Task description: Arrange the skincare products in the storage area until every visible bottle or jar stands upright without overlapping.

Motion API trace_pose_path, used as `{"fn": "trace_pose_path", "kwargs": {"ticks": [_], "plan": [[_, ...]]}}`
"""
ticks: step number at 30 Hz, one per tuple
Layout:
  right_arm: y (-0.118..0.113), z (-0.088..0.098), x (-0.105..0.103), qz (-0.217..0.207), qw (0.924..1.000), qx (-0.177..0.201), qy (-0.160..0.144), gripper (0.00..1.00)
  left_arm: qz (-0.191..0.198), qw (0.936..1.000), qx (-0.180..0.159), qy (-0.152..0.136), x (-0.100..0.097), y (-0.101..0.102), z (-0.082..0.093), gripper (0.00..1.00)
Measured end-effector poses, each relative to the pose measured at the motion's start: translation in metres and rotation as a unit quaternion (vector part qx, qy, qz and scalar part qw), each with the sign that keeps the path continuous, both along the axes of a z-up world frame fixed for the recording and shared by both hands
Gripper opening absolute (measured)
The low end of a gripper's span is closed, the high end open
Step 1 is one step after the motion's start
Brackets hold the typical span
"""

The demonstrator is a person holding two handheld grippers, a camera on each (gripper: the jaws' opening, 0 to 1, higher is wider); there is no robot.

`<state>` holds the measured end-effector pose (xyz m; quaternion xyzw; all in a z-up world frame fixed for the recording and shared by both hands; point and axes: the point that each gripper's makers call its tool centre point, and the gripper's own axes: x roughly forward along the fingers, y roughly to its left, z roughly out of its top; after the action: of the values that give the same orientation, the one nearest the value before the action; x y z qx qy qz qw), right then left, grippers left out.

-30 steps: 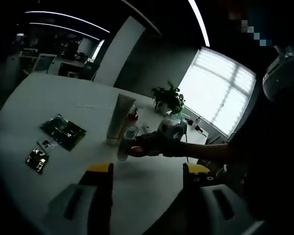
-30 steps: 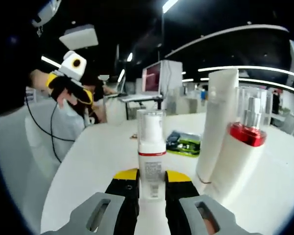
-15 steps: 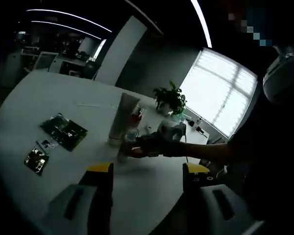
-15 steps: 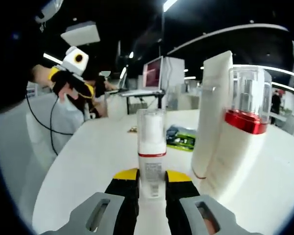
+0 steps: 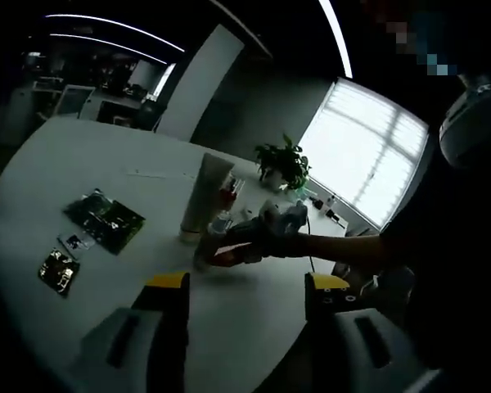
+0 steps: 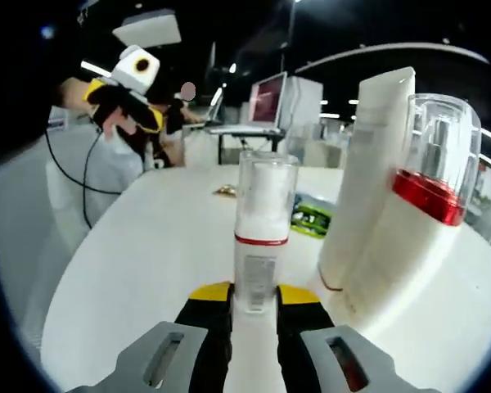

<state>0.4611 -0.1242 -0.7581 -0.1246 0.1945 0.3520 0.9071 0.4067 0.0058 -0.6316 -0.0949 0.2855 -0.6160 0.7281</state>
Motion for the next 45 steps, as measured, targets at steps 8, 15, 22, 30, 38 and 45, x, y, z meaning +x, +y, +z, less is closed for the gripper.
{"fn": "trace_pose_path", "kwargs": {"ticks": [8,15,22,30,38,45], "plan": [[-0.010,-0.012,0.009,0.001,0.9996,-0.027,0.012,0.11,0.000,1.0000,0.000,0.003,0.002,-0.001,-0.001,0.51],[-0.017,-0.016,0.014,-0.007,0.9996,-0.022,0.015,0.11,-0.002,1.0000,0.003,0.006,0.001,-0.003,-0.003,0.50],[-0.022,-0.021,0.015,-0.007,0.9995,-0.023,0.020,0.11,-0.001,1.0000,0.003,0.006,0.002,-0.004,-0.003,0.50],[-0.026,-0.026,0.015,-0.012,0.9994,-0.019,0.025,0.11,-0.006,1.0000,0.004,0.006,0.000,-0.006,-0.003,0.50],[-0.029,-0.028,0.014,-0.029,0.9987,-0.016,0.038,0.11,-0.007,1.0000,0.002,0.002,-0.002,-0.006,0.003,0.50],[-0.031,-0.030,0.009,-0.055,0.9971,-0.016,0.050,0.10,-0.007,1.0000,-0.001,-0.002,-0.004,-0.005,0.009,0.50]]}}
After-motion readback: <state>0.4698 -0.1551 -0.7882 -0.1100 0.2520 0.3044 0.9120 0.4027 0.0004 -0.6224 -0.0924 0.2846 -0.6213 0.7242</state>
